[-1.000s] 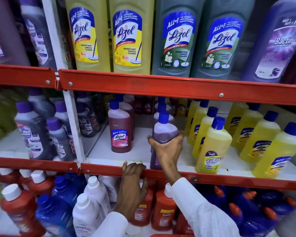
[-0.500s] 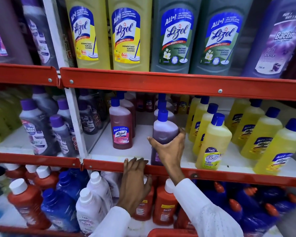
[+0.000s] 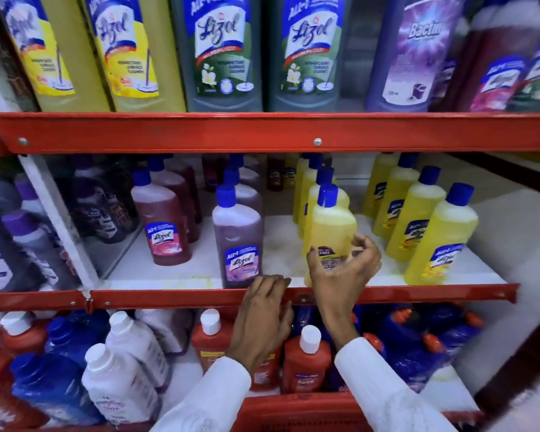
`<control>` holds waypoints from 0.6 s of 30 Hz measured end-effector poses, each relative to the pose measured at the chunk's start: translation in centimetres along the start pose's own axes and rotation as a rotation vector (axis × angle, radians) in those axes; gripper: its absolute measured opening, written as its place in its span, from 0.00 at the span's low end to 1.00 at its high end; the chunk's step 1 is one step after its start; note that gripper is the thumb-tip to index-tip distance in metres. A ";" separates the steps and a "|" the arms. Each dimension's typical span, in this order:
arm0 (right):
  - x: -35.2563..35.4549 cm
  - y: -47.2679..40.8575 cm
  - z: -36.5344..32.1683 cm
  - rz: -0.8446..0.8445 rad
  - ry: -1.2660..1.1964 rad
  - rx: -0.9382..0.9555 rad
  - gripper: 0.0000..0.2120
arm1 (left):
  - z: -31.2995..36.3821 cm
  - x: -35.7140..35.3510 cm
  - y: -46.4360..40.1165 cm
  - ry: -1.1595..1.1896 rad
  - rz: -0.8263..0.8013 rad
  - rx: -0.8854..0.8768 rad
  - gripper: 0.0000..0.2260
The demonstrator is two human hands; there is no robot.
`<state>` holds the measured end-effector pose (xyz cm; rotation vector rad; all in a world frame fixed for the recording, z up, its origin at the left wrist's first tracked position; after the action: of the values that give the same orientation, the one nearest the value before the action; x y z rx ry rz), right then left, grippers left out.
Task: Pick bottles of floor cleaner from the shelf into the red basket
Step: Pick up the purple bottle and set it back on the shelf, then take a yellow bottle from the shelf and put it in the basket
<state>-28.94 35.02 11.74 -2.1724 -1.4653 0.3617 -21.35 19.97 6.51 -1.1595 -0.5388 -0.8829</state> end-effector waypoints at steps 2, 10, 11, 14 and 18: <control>-1.1 -1.0 1.0 -0.069 0.099 -0.053 0.44 | 0.1 -1.0 -0.3 -0.036 -0.034 0.025 0.18; -3.3 -3.6 2.6 -0.315 -0.027 -0.153 0.40 | -0.1 -1.5 0.0 0.028 -0.018 0.101 0.19; -3.1 -3.7 2.5 -0.324 -0.059 -0.161 0.39 | -0.1 -1.5 0.0 0.040 -0.016 0.109 0.19; -2.3 -4.2 1.6 -0.347 -0.227 -0.186 0.36 | -0.2 -1.4 0.0 0.065 -0.001 0.123 0.18; -2.5 -5.1 -0.2 -0.560 -0.595 -0.284 0.26 | -0.2 -1.5 -0.2 0.066 0.004 0.122 0.17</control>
<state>-33.85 34.22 14.49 -1.8047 -2.4994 0.6601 -22.36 20.26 5.40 -1.0178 -0.5288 -0.8695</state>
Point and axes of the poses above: each hand's wrist, its own y-axis away from the middle knuckle, its own x-axis out of the back of the hand, z = x × y, the point moved 9 cm from there along -y, towards the middle knuckle, and after that the axes turned 1 degree about -y, right-handed, at the moved point
